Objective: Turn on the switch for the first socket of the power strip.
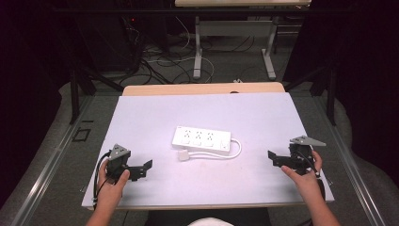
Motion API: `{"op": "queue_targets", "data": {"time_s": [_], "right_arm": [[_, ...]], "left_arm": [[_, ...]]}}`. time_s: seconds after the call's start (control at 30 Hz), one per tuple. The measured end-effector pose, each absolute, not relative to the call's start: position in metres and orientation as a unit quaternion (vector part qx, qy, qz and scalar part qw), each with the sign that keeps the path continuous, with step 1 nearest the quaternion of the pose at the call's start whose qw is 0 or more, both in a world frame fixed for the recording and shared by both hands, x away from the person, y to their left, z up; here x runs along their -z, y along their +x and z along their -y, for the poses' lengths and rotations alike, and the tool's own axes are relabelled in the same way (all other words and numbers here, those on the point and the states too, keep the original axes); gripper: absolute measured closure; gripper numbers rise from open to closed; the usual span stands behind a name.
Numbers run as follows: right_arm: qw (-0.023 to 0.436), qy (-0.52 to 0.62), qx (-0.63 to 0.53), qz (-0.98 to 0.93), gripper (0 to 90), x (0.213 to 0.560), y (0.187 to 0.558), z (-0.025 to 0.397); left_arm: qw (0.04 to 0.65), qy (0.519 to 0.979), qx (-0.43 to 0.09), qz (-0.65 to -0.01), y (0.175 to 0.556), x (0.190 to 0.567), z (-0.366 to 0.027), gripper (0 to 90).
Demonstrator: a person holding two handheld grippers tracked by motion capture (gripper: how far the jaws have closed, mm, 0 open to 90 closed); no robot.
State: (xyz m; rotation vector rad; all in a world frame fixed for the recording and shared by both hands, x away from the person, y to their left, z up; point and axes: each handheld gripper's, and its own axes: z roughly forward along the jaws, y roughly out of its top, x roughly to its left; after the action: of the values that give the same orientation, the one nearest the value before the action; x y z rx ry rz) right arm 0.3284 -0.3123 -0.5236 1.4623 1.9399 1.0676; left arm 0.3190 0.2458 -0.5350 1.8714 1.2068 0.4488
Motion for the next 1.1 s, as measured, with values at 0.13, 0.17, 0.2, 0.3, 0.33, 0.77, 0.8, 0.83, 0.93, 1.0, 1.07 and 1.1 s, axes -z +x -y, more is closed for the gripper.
{"op": "queue_targets", "data": {"time_s": [0.13,0.17,0.2,0.3,0.33,0.77,0.8,0.83,0.93,1.0,1.07,1.1], "right_arm": [[0.246,0.527,-0.386,-0.716,5.2,0.520,0.324,0.306],[0.245,0.523,-0.383,-0.721,5.2,0.518,0.323,0.306],[0.242,0.522,-0.387,-0.721,5.3,0.517,0.322,0.305],[0.236,0.519,-0.390,-0.724,5.3,0.514,0.323,0.303],[0.239,0.518,-0.390,-0.723,5.3,0.514,0.323,0.301],[0.241,0.494,-0.388,-0.740,8.4,0.512,0.320,0.288],[0.241,0.493,-0.386,-0.741,8.4,0.512,0.320,0.287],[0.239,0.492,-0.384,-0.743,8.4,0.511,0.320,0.286],[0.234,0.493,-0.383,-0.745,9.1,0.510,0.318,0.282],[0.234,0.493,-0.377,-0.749,11.5,0.510,0.318,0.280],[0.232,0.495,-0.372,-0.751,14.7,0.510,0.316,0.278],[0.226,0.496,-0.373,-0.751,14.6,0.510,0.316,0.276]], "left_arm": [[0.430,0.742,-0.174,-0.484,0.320,0.534,-0.245,0.6],[0.431,0.742,-0.175,-0.483,0.320,0.534,-0.245,0.6],[0.432,0.743,-0.176,-0.481,0.320,0.534,-0.245,0.7],[0.427,0.747,-0.178,-0.477,0.319,0.533,-0.244,1.0],[0.427,0.747,-0.177,-0.477,0.318,0.533,-0.244,1.2],[0.421,0.751,-0.181,-0.476,0.312,0.532,-0.242,3.2],[0.420,0.752,-0.181,-0.475,0.312,0.532,-0.242,3.3],[0.419,0.752,-0.181,-0.475,0.312,0.532,-0.242,3.4],[0.418,0.753,-0.181,-0.474,0.312,0.532,-0.241,3.5],[0.418,0.754,-0.181,-0.473,0.312,0.532,-0.241,3.6],[0.419,0.754,-0.181,-0.473,0.312,0.532,-0.241,3.7],[0.419,0.754,-0.181,-0.472,0.312,0.532,-0.241,3.7]]}}
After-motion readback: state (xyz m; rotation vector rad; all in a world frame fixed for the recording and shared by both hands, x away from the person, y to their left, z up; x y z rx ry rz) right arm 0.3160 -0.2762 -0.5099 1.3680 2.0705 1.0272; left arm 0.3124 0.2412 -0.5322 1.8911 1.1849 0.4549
